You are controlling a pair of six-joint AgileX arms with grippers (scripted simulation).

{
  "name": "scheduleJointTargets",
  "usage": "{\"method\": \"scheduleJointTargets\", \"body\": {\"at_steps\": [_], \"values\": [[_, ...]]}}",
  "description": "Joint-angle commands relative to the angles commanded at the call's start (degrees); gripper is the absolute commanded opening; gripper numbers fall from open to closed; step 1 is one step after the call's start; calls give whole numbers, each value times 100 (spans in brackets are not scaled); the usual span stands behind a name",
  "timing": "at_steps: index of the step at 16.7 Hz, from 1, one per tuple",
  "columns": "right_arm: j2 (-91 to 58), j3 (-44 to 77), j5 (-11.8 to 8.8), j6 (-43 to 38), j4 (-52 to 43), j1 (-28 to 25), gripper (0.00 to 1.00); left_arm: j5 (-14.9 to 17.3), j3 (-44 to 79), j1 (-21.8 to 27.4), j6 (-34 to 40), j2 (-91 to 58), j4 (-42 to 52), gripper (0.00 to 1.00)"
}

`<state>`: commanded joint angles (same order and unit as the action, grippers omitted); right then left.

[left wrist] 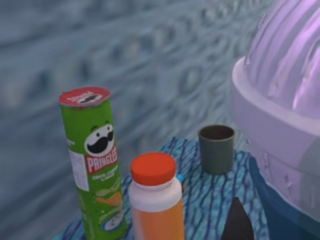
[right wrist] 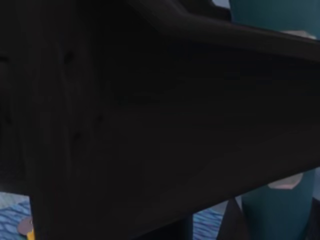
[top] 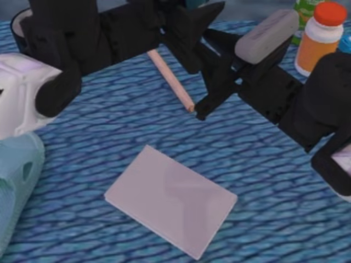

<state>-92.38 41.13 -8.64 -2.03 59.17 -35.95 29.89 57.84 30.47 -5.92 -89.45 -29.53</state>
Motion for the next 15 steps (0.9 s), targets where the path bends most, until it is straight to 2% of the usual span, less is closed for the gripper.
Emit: {"method": "scheduleJointTargets", "body": {"at_steps": [7,15], "values": [[0,0,0,0,0,0,0,0,0,0,0,0,0,0],[0,0,0,0,0,0,60,0,0,0,0,0,0,0]]}}
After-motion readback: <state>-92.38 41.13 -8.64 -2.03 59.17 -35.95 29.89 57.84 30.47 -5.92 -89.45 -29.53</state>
